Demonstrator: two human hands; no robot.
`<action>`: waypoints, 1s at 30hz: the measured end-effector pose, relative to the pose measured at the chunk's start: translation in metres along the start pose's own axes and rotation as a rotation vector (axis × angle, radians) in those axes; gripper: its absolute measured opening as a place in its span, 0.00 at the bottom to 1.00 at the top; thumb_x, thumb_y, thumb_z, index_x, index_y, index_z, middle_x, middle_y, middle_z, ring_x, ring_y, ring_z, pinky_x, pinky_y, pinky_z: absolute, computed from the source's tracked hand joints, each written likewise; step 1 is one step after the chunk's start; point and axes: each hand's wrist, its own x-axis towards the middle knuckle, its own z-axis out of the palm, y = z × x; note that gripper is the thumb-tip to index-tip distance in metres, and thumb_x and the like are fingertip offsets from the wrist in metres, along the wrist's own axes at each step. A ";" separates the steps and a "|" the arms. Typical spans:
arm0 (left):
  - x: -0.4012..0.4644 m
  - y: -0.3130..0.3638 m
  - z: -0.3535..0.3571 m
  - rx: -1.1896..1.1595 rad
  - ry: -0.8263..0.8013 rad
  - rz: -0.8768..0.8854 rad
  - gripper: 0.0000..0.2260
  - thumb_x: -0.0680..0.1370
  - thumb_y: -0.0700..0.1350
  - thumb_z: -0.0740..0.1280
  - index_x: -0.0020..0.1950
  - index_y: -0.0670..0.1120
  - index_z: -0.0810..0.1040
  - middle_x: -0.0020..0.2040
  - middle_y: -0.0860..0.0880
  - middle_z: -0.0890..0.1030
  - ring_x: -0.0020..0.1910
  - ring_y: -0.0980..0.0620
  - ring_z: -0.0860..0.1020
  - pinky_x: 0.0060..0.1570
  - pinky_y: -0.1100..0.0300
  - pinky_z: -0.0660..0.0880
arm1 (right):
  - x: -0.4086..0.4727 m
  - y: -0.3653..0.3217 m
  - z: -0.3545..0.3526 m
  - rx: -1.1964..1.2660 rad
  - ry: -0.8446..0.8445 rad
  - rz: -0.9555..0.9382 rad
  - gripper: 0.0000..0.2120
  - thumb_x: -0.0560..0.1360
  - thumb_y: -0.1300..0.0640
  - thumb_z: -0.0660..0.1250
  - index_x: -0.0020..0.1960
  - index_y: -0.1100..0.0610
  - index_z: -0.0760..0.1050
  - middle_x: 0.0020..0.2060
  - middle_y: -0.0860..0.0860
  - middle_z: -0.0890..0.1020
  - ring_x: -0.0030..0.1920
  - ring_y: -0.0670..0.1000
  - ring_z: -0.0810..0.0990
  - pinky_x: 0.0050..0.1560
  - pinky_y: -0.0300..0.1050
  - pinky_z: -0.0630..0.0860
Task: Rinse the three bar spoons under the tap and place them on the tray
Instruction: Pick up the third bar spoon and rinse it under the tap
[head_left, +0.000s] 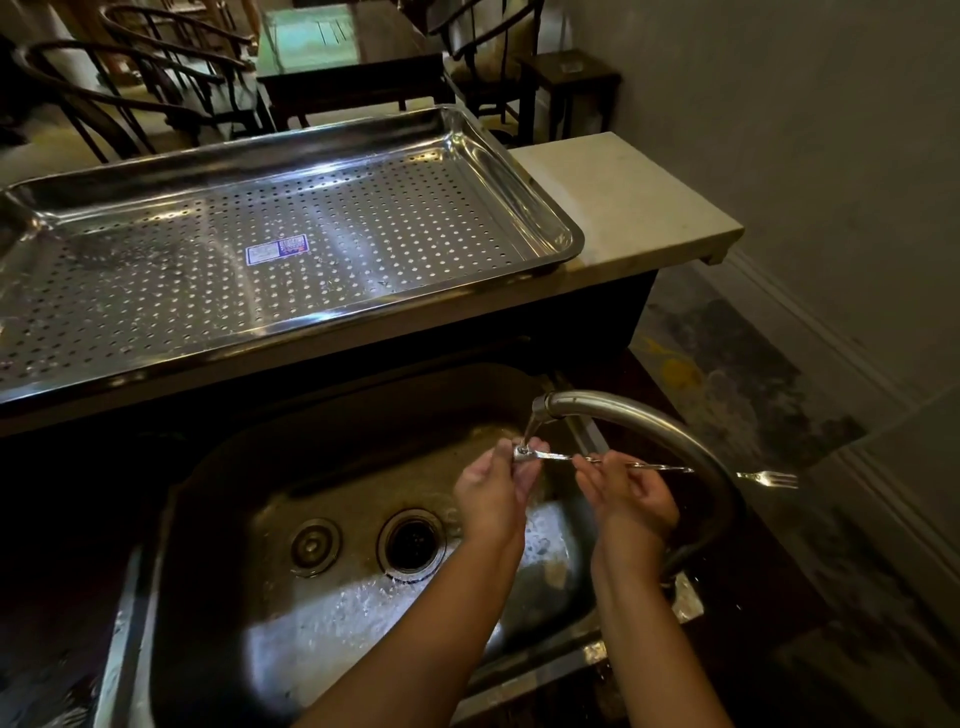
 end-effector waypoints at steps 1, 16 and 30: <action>-0.002 0.001 0.002 -0.032 -0.022 -0.007 0.06 0.78 0.36 0.62 0.49 0.34 0.76 0.38 0.41 0.84 0.35 0.53 0.84 0.34 0.66 0.80 | -0.001 0.001 0.000 0.012 0.007 0.008 0.06 0.76 0.65 0.62 0.41 0.61 0.73 0.35 0.56 0.82 0.31 0.45 0.84 0.32 0.32 0.79; -0.012 0.008 0.000 0.162 -0.013 0.070 0.05 0.76 0.38 0.64 0.45 0.39 0.79 0.33 0.46 0.80 0.27 0.55 0.74 0.31 0.63 0.71 | -0.016 0.035 0.025 -0.088 -0.089 0.042 0.02 0.73 0.61 0.68 0.41 0.57 0.78 0.33 0.51 0.84 0.33 0.45 0.84 0.32 0.35 0.78; 0.010 0.074 -0.061 0.164 0.100 0.306 0.14 0.82 0.43 0.52 0.47 0.41 0.75 0.46 0.43 0.82 0.39 0.55 0.84 0.40 0.66 0.81 | 0.002 0.033 0.032 0.058 -0.140 0.203 0.07 0.79 0.60 0.58 0.50 0.62 0.72 0.42 0.60 0.81 0.35 0.51 0.85 0.32 0.36 0.81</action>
